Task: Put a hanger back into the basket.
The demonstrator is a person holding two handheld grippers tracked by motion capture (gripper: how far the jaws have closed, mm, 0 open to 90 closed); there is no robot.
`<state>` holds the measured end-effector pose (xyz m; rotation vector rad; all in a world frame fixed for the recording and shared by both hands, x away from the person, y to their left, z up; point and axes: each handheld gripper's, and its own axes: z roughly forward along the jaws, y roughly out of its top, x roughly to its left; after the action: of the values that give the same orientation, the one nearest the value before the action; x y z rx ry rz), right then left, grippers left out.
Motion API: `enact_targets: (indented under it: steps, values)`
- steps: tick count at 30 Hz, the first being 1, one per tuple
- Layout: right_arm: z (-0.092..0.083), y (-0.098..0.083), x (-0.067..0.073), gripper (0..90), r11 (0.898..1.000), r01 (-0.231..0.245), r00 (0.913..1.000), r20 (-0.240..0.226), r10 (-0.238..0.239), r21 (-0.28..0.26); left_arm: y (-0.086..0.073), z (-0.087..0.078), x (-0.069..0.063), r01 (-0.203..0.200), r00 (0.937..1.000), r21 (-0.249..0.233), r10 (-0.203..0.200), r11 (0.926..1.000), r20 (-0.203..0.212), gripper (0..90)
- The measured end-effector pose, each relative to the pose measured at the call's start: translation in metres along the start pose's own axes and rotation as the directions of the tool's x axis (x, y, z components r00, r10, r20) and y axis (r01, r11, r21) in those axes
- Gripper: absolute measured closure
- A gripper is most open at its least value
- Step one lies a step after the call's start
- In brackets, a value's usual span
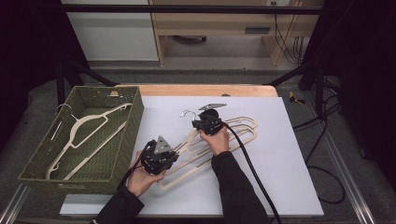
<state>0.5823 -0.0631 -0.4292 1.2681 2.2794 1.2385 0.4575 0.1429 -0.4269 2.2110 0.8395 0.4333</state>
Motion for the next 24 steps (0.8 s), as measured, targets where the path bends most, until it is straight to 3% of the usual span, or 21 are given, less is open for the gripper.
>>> enact_targets:
  steps: [5, 8, 12, 16, 20, 24]
  values:
    - [-0.011, 0.000, 0.004, 89.3, 1.000, 0.027, 0.9996, 0.001, -0.027, -0.017, -0.003, 0.001, -0.001, -0.010, 1.0000, 0.011, 0.010, 0.9999, -0.002, 79.5]
    - [-0.019, -0.002, 0.005, 89.3, 0.998, 0.041, 0.9991, -0.006, -0.042, -0.053, -0.004, 0.004, 0.000, -0.025, 0.9997, 0.006, 0.025, 0.9997, 0.006, 79.6]
    - [-0.026, -0.008, 0.006, 89.4, 0.995, 0.055, 0.9983, -0.013, -0.056, -0.081, -0.005, 0.006, -0.002, -0.007, 0.9995, 0.021, 0.007, 0.9998, 0.030, 79.2]
    - [-0.034, -0.011, 0.008, 89.4, 0.992, 0.069, 0.9970, -0.028, -0.073, -0.107, -0.002, 0.005, -0.002, 0.009, 0.9982, 0.000, -0.009, 1.0000, 0.059, 68.5]
    - [-0.041, -0.014, 0.012, 89.4, 0.986, 0.087, 0.9948, -0.040, -0.094, -0.139, 0.011, 0.004, -0.002, 0.031, 0.9973, -0.068, -0.026, 0.9972, 0.069, 53.7]
    - [-0.050, -0.018, 0.016, 89.3, 0.982, 0.101, 0.9918, -0.061, -0.112, -0.162, 0.024, 0.012, -0.004, 0.026, 0.9963, -0.071, -0.020, 0.9972, 0.083, 46.3]
